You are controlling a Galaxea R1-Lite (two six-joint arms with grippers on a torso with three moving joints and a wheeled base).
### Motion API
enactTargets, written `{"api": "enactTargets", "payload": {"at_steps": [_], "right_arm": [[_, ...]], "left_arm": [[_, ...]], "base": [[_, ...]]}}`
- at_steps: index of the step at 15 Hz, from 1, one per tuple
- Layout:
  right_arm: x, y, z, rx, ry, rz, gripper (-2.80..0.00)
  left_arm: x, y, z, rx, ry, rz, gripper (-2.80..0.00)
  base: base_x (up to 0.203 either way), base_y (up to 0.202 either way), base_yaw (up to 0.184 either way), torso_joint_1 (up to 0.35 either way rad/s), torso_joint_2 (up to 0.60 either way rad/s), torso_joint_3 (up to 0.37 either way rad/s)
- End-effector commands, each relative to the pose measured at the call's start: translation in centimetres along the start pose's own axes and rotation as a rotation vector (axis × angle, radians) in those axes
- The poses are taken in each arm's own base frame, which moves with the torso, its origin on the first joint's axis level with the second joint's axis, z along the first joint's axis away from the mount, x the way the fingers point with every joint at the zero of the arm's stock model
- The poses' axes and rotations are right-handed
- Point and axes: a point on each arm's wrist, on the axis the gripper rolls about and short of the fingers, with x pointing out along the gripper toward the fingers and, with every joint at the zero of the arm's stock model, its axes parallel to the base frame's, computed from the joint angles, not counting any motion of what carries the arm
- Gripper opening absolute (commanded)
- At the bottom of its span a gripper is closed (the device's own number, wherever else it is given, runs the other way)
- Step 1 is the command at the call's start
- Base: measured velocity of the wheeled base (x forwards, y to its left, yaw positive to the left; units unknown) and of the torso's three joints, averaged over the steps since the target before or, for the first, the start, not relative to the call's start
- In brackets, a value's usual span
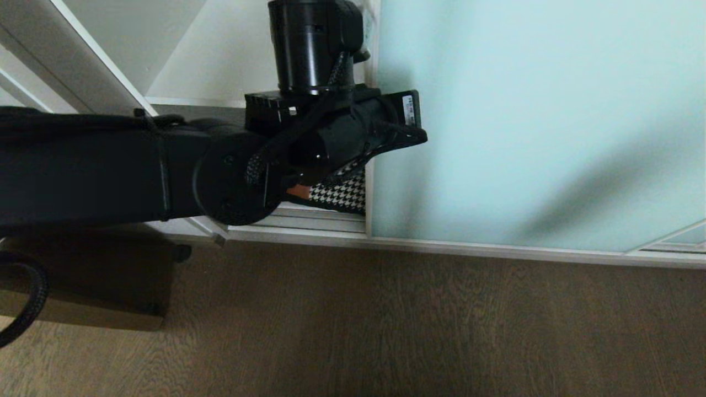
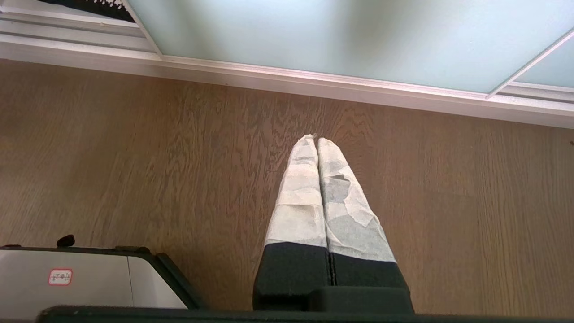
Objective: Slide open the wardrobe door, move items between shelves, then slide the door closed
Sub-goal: Close the door
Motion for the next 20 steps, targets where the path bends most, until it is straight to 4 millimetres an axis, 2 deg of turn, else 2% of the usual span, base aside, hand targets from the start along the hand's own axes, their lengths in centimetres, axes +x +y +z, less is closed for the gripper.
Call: {"api": "enactTargets", "payload": {"at_steps": [1,7,14,16,20], "right_arm": [[0.0,0.0,0.0,0.0,-0.001,0.0,-2.8],[0.0,0.0,0.0,0.0,-0.001,0.0,-2.8],[0.0,0.0,0.0,-0.001,-0.002,0.0,-2.8],[0.0,0.0,0.0,0.0,-0.002,0.0,-2.8],[0.0,0.0,0.0,0.0,-0.001,0.0,-2.8]], "left_arm": [[0.6,0.4,-0.6,0.023,0.007,0.021,-2.8],[1.3,2.4,-0.4,0.046,-0.025,0.076,-2.8],[2.0,3.8,-0.4,0.061,-0.086,0.133,-2.8],[1.8,3.9,-0.1,0.061,-0.101,0.153,-2.8],[-1.2,4.1,0.6,0.101,-0.077,0.173,-2.8]], "base": [[0.0,0.0,0.0,0.0,0.0,0.0],[0.0,0.0,0.0,0.0,0.0,0.0],[0.0,0.0,0.0,0.0,0.0,0.0],[0.0,0.0,0.0,0.0,0.0,0.0],[0.0,0.0,0.0,0.0,0.0,0.0]]}}
